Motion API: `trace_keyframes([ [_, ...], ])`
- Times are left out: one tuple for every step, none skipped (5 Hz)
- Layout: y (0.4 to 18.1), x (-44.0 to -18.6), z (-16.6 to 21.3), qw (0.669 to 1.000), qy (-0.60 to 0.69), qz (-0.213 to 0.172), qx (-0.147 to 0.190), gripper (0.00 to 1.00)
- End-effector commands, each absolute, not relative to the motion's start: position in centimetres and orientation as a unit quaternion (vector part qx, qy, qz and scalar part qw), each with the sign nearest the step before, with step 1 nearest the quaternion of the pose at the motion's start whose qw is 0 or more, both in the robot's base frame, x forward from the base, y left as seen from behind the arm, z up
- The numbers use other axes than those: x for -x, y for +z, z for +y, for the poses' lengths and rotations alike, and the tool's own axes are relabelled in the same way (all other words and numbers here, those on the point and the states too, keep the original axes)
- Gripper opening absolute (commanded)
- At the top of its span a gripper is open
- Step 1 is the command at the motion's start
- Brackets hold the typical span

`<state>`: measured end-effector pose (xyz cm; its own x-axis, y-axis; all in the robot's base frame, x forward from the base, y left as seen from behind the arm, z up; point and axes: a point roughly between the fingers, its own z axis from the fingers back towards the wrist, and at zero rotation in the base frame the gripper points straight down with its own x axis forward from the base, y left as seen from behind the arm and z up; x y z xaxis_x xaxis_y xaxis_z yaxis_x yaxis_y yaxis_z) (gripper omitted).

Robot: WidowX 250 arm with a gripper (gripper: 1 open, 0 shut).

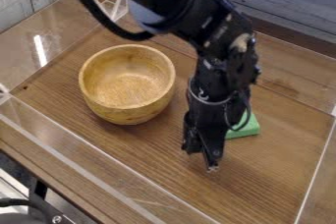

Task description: Put the green block in the brown bowl

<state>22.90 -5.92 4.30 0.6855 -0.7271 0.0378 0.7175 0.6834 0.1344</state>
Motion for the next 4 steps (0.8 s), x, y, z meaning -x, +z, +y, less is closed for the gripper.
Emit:
trace_keyframes([
  [6.4,-23.5,-5.3,0.903,-0.417,-0.085,-0.061,0.0],
  [6.9,-23.0,-4.5,0.89,-0.442,-0.096,-0.06,0.0],
  [7.4,-22.6,-3.5,0.878,-0.464,-0.106,-0.058,0.0],
  [7.7,-22.7,-2.8,0.89,-0.438,-0.111,-0.06,0.0],
])
